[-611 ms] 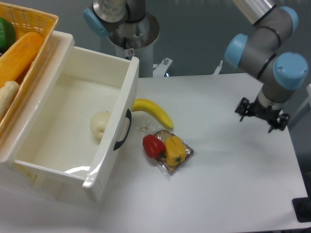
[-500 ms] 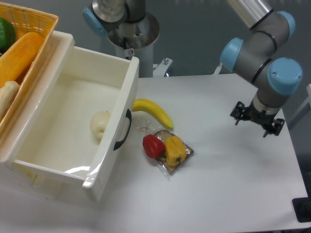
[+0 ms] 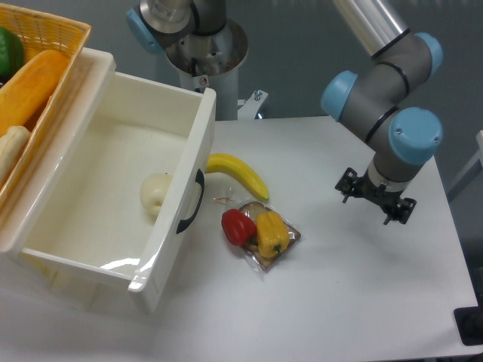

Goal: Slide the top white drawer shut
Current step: 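Move the gripper toward the open white drawer's front face, then push the drawer front with the gripper, sliding the drawer inward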

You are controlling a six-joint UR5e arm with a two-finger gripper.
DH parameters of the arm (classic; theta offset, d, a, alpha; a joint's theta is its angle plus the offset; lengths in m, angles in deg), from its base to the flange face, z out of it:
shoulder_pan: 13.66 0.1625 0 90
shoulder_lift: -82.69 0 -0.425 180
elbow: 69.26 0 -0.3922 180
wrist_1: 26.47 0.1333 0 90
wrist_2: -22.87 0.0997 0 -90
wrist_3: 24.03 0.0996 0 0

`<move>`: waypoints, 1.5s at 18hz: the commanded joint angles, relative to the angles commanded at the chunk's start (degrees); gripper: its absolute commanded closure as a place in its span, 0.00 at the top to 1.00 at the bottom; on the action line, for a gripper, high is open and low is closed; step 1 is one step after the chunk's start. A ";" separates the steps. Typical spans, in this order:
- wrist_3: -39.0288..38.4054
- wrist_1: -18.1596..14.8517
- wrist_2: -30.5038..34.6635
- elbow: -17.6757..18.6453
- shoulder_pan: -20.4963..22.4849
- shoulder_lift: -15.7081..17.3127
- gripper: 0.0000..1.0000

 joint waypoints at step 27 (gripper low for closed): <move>-20.76 -13.27 -21.70 3.87 -14.33 12.66 0.03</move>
